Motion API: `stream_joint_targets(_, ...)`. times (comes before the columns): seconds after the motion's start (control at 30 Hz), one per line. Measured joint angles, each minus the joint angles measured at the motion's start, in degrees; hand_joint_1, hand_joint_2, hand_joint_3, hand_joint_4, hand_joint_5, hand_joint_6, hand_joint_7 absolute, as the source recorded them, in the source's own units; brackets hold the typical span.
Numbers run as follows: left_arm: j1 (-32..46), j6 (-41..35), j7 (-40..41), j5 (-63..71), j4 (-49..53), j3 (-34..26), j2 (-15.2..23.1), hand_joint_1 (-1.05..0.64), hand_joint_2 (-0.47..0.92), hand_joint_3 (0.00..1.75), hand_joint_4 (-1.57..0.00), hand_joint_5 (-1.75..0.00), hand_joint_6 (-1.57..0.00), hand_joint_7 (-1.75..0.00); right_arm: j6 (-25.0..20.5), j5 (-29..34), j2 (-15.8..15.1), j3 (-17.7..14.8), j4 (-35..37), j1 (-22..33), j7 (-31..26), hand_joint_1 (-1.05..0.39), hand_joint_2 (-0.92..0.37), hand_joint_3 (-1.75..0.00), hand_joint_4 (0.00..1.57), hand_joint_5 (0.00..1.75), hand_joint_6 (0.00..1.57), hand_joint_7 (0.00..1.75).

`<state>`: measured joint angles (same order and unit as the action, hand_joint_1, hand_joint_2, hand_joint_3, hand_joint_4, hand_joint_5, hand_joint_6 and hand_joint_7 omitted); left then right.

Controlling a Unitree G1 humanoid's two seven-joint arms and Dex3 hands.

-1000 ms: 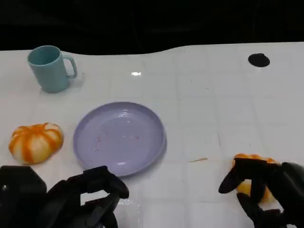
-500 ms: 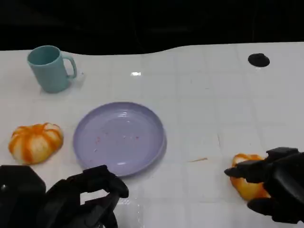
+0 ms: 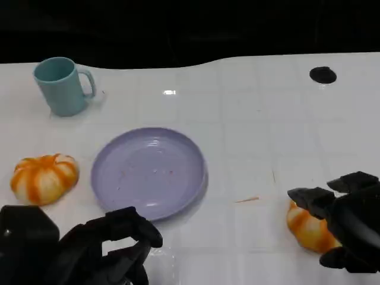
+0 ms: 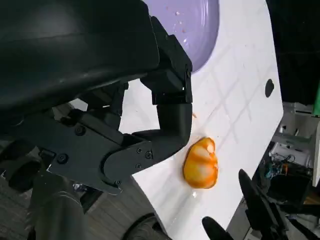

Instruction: Grasp the bread from the table and place it into the plate.

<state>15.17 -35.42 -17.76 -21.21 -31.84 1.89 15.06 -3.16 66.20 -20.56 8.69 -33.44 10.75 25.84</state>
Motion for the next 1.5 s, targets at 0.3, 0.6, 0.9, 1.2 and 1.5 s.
stream_joint_targets(0.3,0.0,-0.3,0.0,0.0,-0.1,0.2,-0.1,-0.34,0.79,0.77,-0.69,-1.75,-0.60,-1.45,-2.2,1.9,0.1,2.8,10.8,-4.2,-1.2,-0.52,-0.84,-0.01,0.30,0.23,0.43,0.01)
stream_joint_targets(0.6,0.0,-0.3,0.0,-0.1,-0.2,0.1,-0.1,-0.34,0.79,0.77,-0.69,-1.75,-0.61,-1.45,-4.2,2.3,0.3,7.0,21.4,-9.4,-4.7,-0.56,-0.87,-0.01,0.34,0.18,0.46,0.01)
stream_joint_targets(0.9,0.0,-0.4,0.0,-0.1,-0.5,0.1,-0.3,-0.33,0.80,0.77,-0.70,-1.75,-0.62,-1.45,-6.2,1.4,0.9,10.5,30.2,-13.9,-8.9,-0.55,-0.92,-0.01,0.35,0.14,0.47,0.01)
stream_joint_targets(1.2,0.0,-0.6,0.0,-0.1,-0.9,0.1,-0.3,-0.33,0.80,0.78,-0.70,-1.75,-0.62,-1.45,-8.3,-0.4,2.2,12.2,34.9,-16.4,-14.3,-0.49,-0.92,-0.02,0.72,0.24,0.79,0.09)
stream_joint_targets(1.5,0.0,-1.4,0.0,-0.1,-1.4,-0.2,-0.3,-0.32,0.79,0.79,-0.68,-1.75,-0.60,-1.45,-2.2,-8.9,2.6,11.1,41.4,-17.1,-31.9,-0.15,-0.90,-0.06,0.89,1.72,0.84,1.36)
